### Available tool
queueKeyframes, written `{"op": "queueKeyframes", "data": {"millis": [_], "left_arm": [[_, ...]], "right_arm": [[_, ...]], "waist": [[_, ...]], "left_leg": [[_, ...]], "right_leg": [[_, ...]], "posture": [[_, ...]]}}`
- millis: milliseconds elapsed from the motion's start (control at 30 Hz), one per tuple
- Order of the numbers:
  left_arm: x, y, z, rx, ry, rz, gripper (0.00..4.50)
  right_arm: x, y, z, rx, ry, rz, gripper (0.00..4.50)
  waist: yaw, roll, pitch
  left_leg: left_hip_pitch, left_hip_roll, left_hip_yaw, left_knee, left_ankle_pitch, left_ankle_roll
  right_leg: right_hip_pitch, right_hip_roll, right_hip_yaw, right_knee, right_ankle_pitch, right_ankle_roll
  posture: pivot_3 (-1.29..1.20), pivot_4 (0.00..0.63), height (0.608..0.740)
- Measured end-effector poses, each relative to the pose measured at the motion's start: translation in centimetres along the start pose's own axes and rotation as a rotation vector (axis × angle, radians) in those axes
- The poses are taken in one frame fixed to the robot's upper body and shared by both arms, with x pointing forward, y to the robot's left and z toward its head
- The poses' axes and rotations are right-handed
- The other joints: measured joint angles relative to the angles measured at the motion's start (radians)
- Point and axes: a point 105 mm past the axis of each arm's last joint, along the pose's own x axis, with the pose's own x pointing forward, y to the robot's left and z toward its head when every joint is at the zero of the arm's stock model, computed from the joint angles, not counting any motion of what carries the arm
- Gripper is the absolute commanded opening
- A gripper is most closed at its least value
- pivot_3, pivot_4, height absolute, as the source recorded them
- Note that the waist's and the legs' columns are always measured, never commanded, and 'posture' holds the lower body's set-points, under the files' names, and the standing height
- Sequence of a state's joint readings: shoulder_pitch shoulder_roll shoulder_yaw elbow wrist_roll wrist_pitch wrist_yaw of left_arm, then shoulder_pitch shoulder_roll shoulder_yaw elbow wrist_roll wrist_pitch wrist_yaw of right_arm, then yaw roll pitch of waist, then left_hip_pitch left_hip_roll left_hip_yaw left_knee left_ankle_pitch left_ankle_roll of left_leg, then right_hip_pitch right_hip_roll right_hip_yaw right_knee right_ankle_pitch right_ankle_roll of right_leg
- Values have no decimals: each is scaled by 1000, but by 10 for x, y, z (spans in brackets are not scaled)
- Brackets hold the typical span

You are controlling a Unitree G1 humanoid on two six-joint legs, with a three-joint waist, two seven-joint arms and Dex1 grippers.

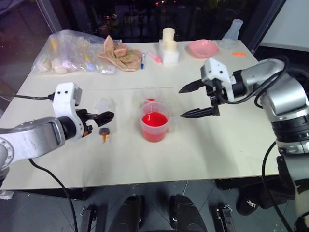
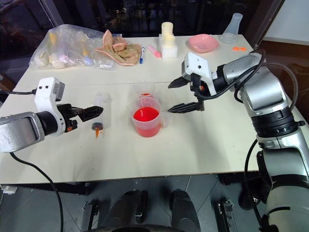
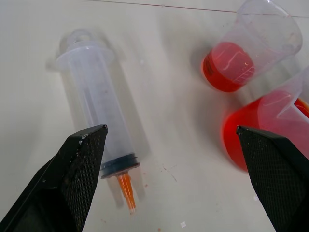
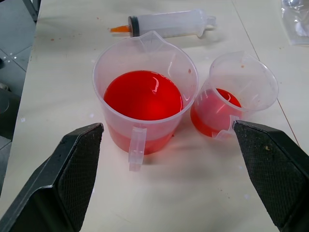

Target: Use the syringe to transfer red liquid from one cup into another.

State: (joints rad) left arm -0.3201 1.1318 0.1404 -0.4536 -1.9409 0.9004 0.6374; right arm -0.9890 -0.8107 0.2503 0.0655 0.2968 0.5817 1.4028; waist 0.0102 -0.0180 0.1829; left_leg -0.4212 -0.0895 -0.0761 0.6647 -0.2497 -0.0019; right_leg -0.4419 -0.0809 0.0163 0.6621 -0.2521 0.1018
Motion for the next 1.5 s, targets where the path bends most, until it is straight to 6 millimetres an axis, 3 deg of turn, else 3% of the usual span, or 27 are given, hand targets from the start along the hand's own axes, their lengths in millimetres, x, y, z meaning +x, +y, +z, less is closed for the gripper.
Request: {"op": "queueKeyframes", "data": {"millis": [767,1067,1233,1333,1500], "left_arm": [[3,4,5,30,-38,29,4445],[9,8,37,106,-113,135,4445],[28,20,74,-130,-212,270,4445],[46,31,75,-293,-136,391,4445],[66,24,69,-384,62,500,4445]], "right_arm": [[-1,-6,-4,4,-5,-18,4500],[-2,-7,-4,3,-6,-21,4500],[-2,-7,-3,-5,-8,-28,4500],[-2,-6,-2,-6,-8,-33,4500],[-2,-5,0,-8,-5,-36,4500]], "waist": [[0,0,0],[3,0,0],[4,0,0],[1,-1,0],[3,-1,0]], "left_leg": [[0,0,0,0,0,0],[0,0,0,0,0,0],[1,-1,0,1,2,-4],[-1,-1,0,1,2,-4],[-1,-1,0,1,2,-4]], "right_leg": [[0,0,0,0,0,0],[0,0,0,0,0,0],[2,0,-1,0,0,1],[0,0,0,0,0,1],[0,0,0,1,1,1]], "posture": [[0,150,740],[0,150,740],[0,150,740],[0,150,740],[0,150,740]]}}
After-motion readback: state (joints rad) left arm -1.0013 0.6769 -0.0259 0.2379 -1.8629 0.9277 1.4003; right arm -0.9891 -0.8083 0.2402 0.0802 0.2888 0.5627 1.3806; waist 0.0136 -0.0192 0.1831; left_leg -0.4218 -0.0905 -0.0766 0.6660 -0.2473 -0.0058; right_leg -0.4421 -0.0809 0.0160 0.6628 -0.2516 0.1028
